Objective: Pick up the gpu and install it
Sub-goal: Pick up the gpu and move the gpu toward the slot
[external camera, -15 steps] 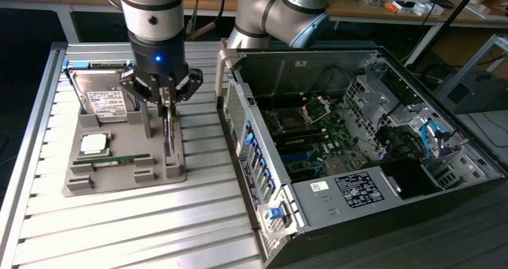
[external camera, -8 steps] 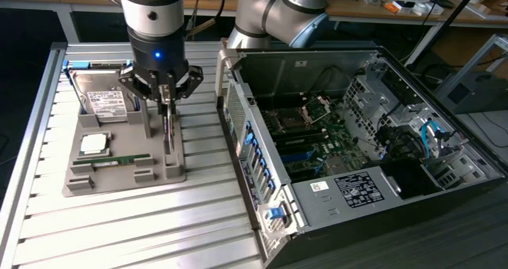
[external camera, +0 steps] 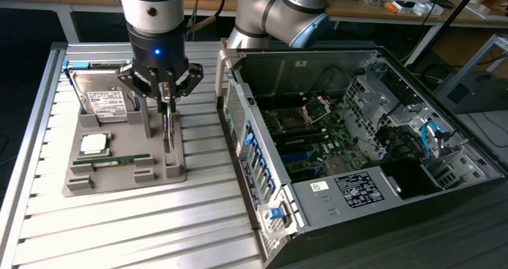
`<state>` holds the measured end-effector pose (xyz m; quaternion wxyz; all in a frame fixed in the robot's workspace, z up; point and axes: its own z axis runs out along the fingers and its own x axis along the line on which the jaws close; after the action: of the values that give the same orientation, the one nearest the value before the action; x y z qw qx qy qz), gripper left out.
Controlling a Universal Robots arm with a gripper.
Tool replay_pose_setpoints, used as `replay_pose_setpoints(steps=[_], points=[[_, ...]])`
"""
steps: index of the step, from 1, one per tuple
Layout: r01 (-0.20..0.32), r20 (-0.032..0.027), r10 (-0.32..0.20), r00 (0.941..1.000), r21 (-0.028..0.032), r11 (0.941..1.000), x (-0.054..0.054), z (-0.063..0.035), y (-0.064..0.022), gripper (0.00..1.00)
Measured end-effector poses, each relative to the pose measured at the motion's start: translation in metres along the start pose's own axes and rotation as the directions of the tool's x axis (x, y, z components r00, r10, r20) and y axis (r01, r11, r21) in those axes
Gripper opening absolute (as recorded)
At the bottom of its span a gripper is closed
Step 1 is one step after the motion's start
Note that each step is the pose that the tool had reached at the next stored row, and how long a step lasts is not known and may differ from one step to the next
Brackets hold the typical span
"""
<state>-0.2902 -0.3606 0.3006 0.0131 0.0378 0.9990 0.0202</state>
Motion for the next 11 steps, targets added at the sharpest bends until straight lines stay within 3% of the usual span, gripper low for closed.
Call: replay_pose_setpoints(steps=[11], points=[[0.000,0.0001,0.000,1.0000,-0.0001,1.0000,-0.0002,-0.0067,0.0003,0.27]])
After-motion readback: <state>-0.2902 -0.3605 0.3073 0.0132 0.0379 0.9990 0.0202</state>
